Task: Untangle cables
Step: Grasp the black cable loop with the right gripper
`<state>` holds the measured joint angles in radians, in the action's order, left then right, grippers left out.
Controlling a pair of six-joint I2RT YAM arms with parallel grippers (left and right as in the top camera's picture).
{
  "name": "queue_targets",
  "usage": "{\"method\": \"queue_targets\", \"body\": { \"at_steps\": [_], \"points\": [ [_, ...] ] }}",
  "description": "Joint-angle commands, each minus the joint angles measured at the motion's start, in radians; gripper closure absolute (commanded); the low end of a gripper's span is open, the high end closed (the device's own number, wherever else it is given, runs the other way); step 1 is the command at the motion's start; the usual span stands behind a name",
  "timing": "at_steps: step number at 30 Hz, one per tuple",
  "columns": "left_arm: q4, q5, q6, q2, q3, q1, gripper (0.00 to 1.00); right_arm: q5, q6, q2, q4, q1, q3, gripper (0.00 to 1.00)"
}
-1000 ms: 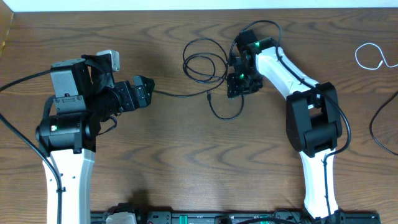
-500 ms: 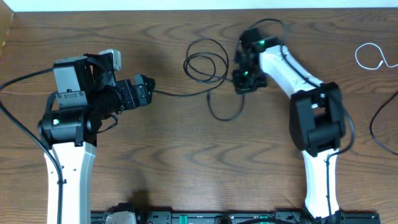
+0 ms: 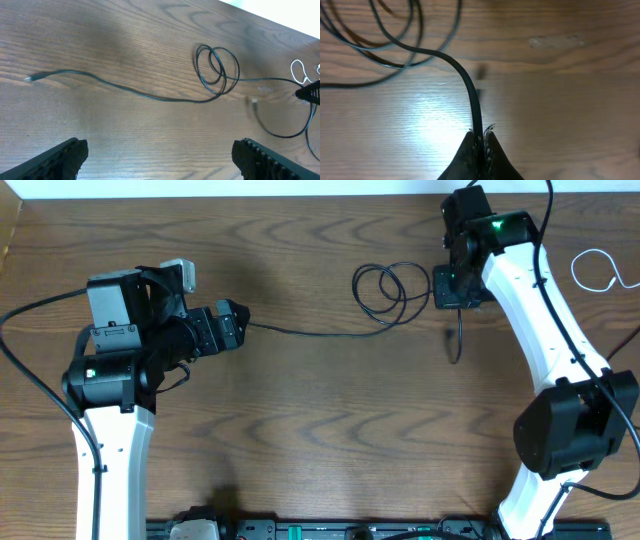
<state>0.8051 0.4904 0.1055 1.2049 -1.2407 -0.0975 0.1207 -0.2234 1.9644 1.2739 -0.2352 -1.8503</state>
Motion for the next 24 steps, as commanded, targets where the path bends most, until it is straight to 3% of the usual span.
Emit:
{"method": "queue_targets", "body": {
  "at_steps": [1, 7, 9, 11, 12, 14, 24],
  "points": [
    [0.003, -0.005, 0.005, 0.003, -0.022, -0.003, 0.02, -0.159, 0.039, 0.022, -0.040, -0.028, 0.000, 0.99],
    [0.012, -0.005, 0.005, 0.003, -0.022, -0.003, 0.02, -0.328, 0.068, 0.074, -0.162, -0.117, 0.001, 0.98],
    [0.015, -0.005, 0.005, 0.003, -0.022, -0.003, 0.02, -0.328, 0.070, 0.099, -0.180, -0.155, 0.001, 0.93],
    [0.018, -0.005, 0.005, 0.003, -0.022, -0.003, 0.02, -0.287, 0.070, 0.129, -0.185, -0.190, 0.001, 0.49],
    [0.018, -0.005, 0.005, 0.003, -0.022, -0.003, 0.02, -0.270, 0.060, 0.134, -0.186, -0.196, 0.001, 0.31],
    [0.019, -0.005, 0.005, 0.003, -0.022, -0.003, 0.02, -0.241, 0.034, 0.141, -0.190, -0.198, 0.001, 0.20],
    [0.024, -0.005, 0.005, 0.003, -0.022, -0.003, 0.02, -0.106, -0.192, 0.180, -0.325, -0.122, 0.001, 0.23]
  ]
}}
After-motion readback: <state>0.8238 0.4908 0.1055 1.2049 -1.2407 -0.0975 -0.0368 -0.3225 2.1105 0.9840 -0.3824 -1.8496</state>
